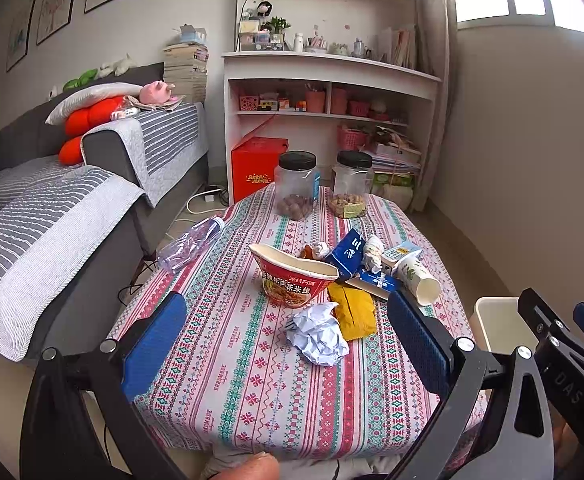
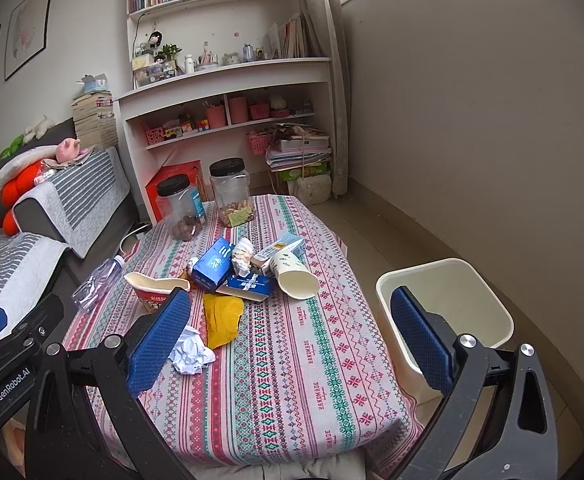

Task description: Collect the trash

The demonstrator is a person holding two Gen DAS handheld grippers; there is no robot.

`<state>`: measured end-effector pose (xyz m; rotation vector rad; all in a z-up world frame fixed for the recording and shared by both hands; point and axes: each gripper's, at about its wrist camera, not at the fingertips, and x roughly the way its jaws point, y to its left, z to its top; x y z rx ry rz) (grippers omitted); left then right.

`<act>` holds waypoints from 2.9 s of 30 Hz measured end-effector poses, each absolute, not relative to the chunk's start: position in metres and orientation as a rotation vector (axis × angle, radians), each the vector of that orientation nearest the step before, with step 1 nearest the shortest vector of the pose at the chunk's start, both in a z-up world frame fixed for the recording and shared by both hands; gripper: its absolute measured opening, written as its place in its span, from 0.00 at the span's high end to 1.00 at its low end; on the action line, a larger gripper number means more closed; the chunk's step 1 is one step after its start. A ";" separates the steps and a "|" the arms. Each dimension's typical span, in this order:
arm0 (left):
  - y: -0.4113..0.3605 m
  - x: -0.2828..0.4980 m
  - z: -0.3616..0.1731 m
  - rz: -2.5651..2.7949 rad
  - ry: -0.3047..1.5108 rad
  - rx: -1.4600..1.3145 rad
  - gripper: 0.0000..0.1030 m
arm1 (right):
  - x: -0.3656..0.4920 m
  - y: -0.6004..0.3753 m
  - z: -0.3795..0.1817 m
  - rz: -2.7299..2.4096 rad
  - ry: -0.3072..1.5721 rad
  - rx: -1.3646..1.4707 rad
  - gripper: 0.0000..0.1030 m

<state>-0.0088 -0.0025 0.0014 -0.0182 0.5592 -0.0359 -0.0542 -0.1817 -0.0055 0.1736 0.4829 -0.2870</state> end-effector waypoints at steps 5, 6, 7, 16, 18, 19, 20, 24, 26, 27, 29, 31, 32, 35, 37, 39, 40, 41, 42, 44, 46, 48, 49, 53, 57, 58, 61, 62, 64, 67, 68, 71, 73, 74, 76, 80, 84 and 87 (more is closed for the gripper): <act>-0.002 -0.009 0.000 -0.036 0.561 -0.017 0.05 | -0.051 -0.184 -0.006 -0.285 0.488 0.178 0.07; -0.001 -0.010 0.001 -0.036 0.561 -0.017 0.05 | -0.052 -0.184 -0.006 -0.285 0.488 0.178 0.07; -0.001 -0.009 0.001 -0.036 0.561 -0.016 0.05 | -0.051 -0.184 -0.006 -0.285 0.488 0.177 0.07; -0.001 -0.009 0.001 -0.035 0.563 -0.017 0.05 | -0.051 -0.182 -0.007 -0.281 0.493 0.178 0.07; -0.001 -0.009 0.002 -0.036 0.564 -0.018 0.05 | -0.050 -0.182 -0.007 -0.279 0.494 0.178 0.07; -0.001 -0.009 0.002 -0.036 0.565 -0.017 0.05 | -0.051 -0.181 -0.007 -0.279 0.495 0.178 0.07; -0.001 -0.009 0.002 -0.036 0.565 -0.017 0.05 | -0.050 -0.182 -0.007 -0.279 0.495 0.178 0.07; -0.001 -0.008 0.002 -0.037 0.567 -0.015 0.05 | -0.050 -0.180 -0.008 -0.276 0.498 0.178 0.07; -0.001 -0.008 0.002 -0.037 0.569 -0.014 0.05 | -0.050 -0.180 -0.009 -0.277 0.499 0.179 0.07; -0.001 -0.008 0.001 -0.036 0.570 -0.013 0.05 | -0.050 -0.180 -0.009 -0.277 0.498 0.178 0.07; -0.001 -0.007 0.000 -0.036 0.574 -0.013 0.05 | -0.050 -0.180 -0.009 -0.278 0.499 0.178 0.07; -0.001 -0.006 -0.001 -0.035 0.578 -0.012 0.05 | -0.050 -0.179 -0.010 -0.278 0.503 0.180 0.07; -0.001 -0.006 -0.001 -0.035 0.580 -0.011 0.05 | -0.050 -0.179 -0.012 -0.278 0.506 0.182 0.07; -0.002 -0.003 -0.003 -0.034 0.589 -0.009 0.05 | -0.045 -0.185 -0.016 -0.277 0.525 0.186 0.07; -0.001 -0.001 -0.006 -0.034 0.600 -0.008 0.05 | -0.043 -0.185 -0.021 -0.276 0.539 0.190 0.07; -0.001 0.002 -0.009 -0.030 0.614 -0.009 0.05 | -0.038 -0.190 -0.024 -0.273 0.567 0.197 0.07; 0.000 0.004 -0.012 -0.027 0.627 -0.013 0.05 | -0.034 -0.191 -0.027 -0.269 0.590 0.202 0.07; 0.001 0.007 -0.015 -0.026 0.641 -0.017 0.05 | -0.030 -0.193 -0.031 -0.265 0.614 0.211 0.07; 0.002 0.011 -0.019 -0.025 0.656 -0.022 0.05 | -0.027 -0.195 -0.034 -0.263 0.630 0.220 0.07; 0.004 0.020 -0.027 -0.021 0.692 -0.029 0.05 | -0.021 -0.199 -0.043 -0.258 0.668 0.238 0.07; 0.009 0.033 -0.038 -0.015 0.732 -0.036 0.05 | -0.012 -0.205 -0.049 -0.246 0.711 0.263 0.07; 0.013 0.048 -0.051 -0.034 0.786 -0.049 0.05 | -0.005 -0.214 -0.059 -0.242 0.752 0.296 0.07; 0.017 0.062 -0.064 -0.069 0.853 -0.063 0.05 | -0.001 -0.217 -0.064 -0.244 0.770 0.307 0.07; 0.024 0.099 -0.111 -0.135 1.072 -0.137 0.05 | 0.010 -0.231 -0.084 -0.265 0.824 0.335 0.07; 0.008 0.121 -0.139 -0.084 1.092 -0.040 0.05 | 0.023 -0.243 -0.102 -0.286 0.878 0.351 0.07; 0.004 0.129 -0.147 -0.088 1.105 -0.039 0.05 | 0.027 -0.246 -0.107 -0.291 0.889 0.350 0.07; -0.003 0.150 -0.159 -0.089 1.132 -0.068 0.05 | 0.037 -0.254 -0.116 -0.305 0.915 0.339 0.07; -0.005 0.156 -0.161 -0.090 1.126 -0.076 0.05 | 0.041 -0.256 -0.118 -0.305 0.920 0.334 0.07; -0.011 0.168 -0.162 -0.092 1.114 -0.078 0.05 | 0.050 -0.262 -0.122 -0.311 0.928 0.320 0.07; -0.015 0.185 -0.170 -0.091 1.131 -0.085 0.05 | 0.067 -0.267 -0.126 -0.314 0.928 0.297 0.07; -0.015 0.190 -0.174 -0.101 1.135 -0.102 0.07 | 0.074 -0.268 -0.127 -0.314 0.929 0.289 0.07; -0.017 0.194 -0.182 -0.135 1.150 -0.102 0.26 | 0.101 -0.272 -0.129 -0.292 0.931 0.261 0.07; -0.017 0.191 -0.181 -0.173 1.130 -0.108 0.34 | 0.116 -0.273 -0.130 -0.273 0.933 0.259 0.07; -0.017 0.190 -0.180 -0.183 1.123 -0.105 0.38 | 0.126 -0.276 -0.132 -0.262 0.943 0.270 0.07; -0.016 0.186 -0.177 -0.183 1.111 -0.100 0.39 | 0.141 -0.282 -0.132 -0.244 0.941 0.306 0.07; 0.001 0.171 -0.168 -0.193 1.093 -0.149 0.40 | 0.170 -0.285 -0.125 -0.256 0.914 0.287 0.07; 0.014 0.156 -0.160 -0.192 1.078 -0.180 0.40 | 0.198 -0.270 -0.123 -0.238 0.925 0.197 0.07; 0.022 0.153 -0.156 -0.195 1.069 -0.194 0.40 | 0.213 -0.256 -0.131 -0.234 0.960 0.111 0.07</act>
